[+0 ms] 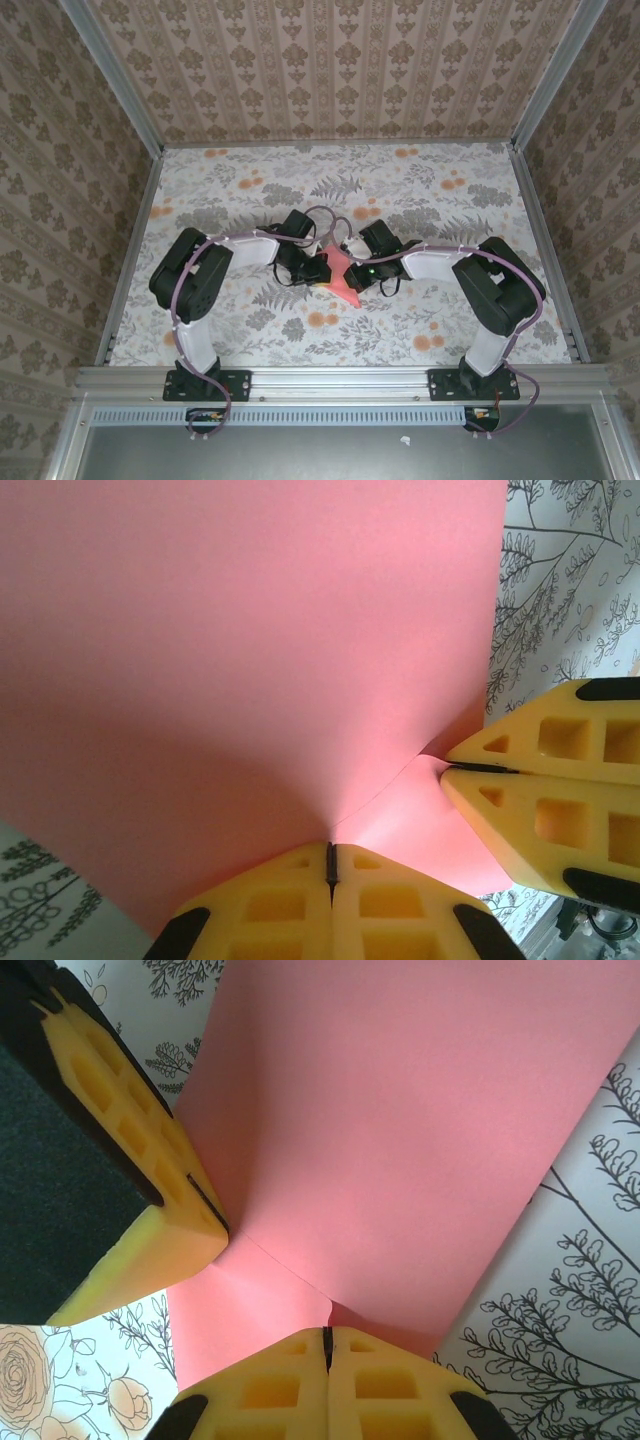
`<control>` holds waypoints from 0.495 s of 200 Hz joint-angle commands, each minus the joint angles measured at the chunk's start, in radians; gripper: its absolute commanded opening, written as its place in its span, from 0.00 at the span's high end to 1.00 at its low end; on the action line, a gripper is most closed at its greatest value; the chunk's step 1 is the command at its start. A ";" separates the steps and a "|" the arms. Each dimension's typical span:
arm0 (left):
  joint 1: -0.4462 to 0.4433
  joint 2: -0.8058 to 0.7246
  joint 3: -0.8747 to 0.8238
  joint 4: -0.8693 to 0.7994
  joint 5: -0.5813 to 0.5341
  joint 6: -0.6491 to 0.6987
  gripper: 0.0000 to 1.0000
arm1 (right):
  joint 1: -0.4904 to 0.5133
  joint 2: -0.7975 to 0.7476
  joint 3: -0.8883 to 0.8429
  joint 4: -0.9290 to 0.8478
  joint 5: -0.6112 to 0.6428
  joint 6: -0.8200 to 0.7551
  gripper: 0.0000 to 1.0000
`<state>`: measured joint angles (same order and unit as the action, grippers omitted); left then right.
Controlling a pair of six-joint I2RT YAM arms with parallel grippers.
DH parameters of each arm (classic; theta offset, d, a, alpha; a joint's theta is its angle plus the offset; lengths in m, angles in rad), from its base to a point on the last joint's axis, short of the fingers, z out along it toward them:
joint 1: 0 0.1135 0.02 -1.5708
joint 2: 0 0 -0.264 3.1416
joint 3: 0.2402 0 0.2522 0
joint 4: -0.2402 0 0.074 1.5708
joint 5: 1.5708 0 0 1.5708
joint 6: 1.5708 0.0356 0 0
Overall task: Fold a paper plane with a square sheet of paper (fold left side to right side)
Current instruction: Third fold the triangle at the center of the table.
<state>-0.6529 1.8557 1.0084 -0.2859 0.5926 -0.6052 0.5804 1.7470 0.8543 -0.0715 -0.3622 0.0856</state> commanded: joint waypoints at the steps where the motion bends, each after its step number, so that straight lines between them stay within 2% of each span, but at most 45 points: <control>1: 0.007 0.033 -0.015 -0.033 -0.061 0.033 0.99 | 0.002 0.020 -0.004 -0.077 0.037 0.008 1.00; 19: 0.009 0.039 -0.027 -0.044 -0.077 0.041 1.00 | -0.012 -0.016 -0.004 -0.059 0.023 0.044 0.99; 27: 0.009 0.040 -0.035 -0.044 -0.082 0.041 1.00 | -0.021 -0.035 0.000 -0.051 0.019 0.066 0.91; 69: 0.010 0.055 -0.045 -0.031 -0.090 0.041 1.00 | -0.066 -0.142 0.013 -0.083 0.006 0.152 0.66; 87: 0.007 0.057 -0.044 -0.025 -0.088 0.039 1.00 | -0.070 -0.204 0.014 -0.153 0.021 0.164 0.63; 99: 0.007 0.055 -0.042 -0.025 -0.088 0.039 1.00 | -0.069 -0.246 0.006 -0.190 -0.019 0.191 0.63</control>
<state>-0.6521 1.8572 1.0016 -0.2745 0.5911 -0.5900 0.5098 1.5883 0.8539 -0.1532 -0.3515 0.2142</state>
